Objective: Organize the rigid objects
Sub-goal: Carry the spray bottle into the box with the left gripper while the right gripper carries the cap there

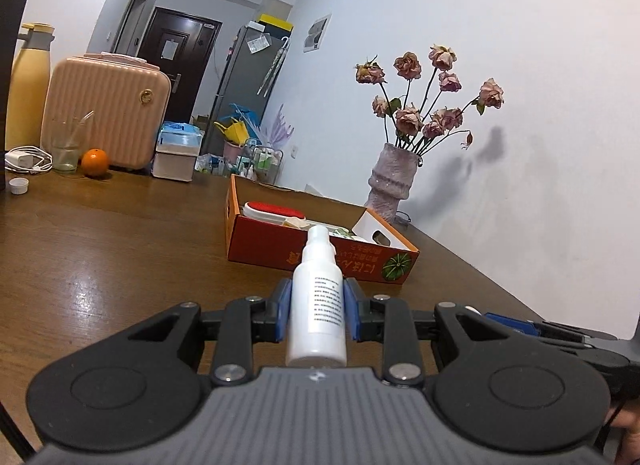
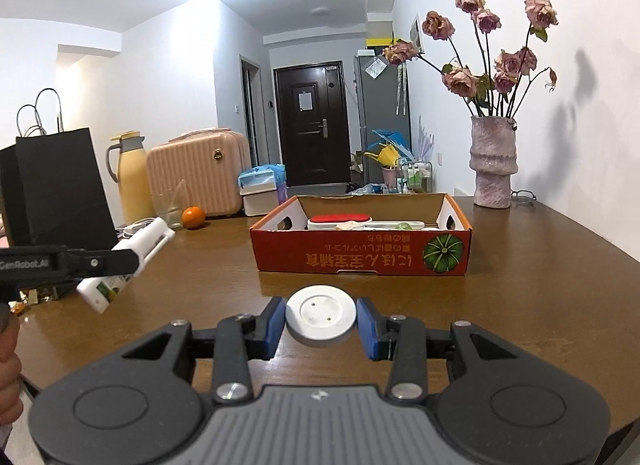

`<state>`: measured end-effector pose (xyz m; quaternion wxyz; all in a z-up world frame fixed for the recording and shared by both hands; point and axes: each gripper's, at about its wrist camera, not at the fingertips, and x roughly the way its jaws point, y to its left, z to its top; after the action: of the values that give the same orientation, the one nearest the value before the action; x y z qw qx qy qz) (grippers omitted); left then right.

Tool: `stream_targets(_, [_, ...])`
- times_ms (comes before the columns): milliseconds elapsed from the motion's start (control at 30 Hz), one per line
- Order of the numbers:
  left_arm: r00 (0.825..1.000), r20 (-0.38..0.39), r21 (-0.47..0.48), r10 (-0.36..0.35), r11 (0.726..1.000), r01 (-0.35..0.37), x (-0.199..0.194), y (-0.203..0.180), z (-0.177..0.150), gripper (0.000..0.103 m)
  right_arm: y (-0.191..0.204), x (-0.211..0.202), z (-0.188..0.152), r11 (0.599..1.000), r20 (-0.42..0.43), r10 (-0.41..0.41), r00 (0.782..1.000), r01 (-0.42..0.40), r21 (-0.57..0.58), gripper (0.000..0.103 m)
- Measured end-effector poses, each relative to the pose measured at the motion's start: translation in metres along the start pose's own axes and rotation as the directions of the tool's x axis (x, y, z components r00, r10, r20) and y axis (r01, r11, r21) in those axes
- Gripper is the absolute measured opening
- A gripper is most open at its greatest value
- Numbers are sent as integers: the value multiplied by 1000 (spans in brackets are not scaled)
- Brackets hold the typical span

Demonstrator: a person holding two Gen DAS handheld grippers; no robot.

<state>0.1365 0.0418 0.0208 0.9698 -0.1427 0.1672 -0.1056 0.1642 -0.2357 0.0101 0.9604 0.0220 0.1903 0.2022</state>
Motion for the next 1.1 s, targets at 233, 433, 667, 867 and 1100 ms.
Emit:
stream_targets(233, [1000, -7, 32, -22, 999, 22, 10, -6, -6, 28, -4, -8, -4, 1000, -1, -17, 1000, 17, 2, 38])
stream_targets(433, [1000, -21, 70, 2, 998, -1, 40, -2, 4, 28, -22, 12, 2, 999, -9, -33, 999, 33, 21, 38])
stream_targets(667, [1000, -15, 150, 27, 988, -25, 110, 11, 56, 28, -57, 62, 40, 999, 2, -52, 999, 52, 5, 38])
stream_targets(867, [998, -54, 240, 22, 971, -8, 193, 23, 99, 28, -94, 126, 89, 1000, 28, -26, 999, 26, 2, 38])
stream_targets(1100, [983, -178, 293, 35, 956, 19, 274, 46, 100, 28, -134, 216, 110, 1000, -63, -27, 998, 28, 12, 38])
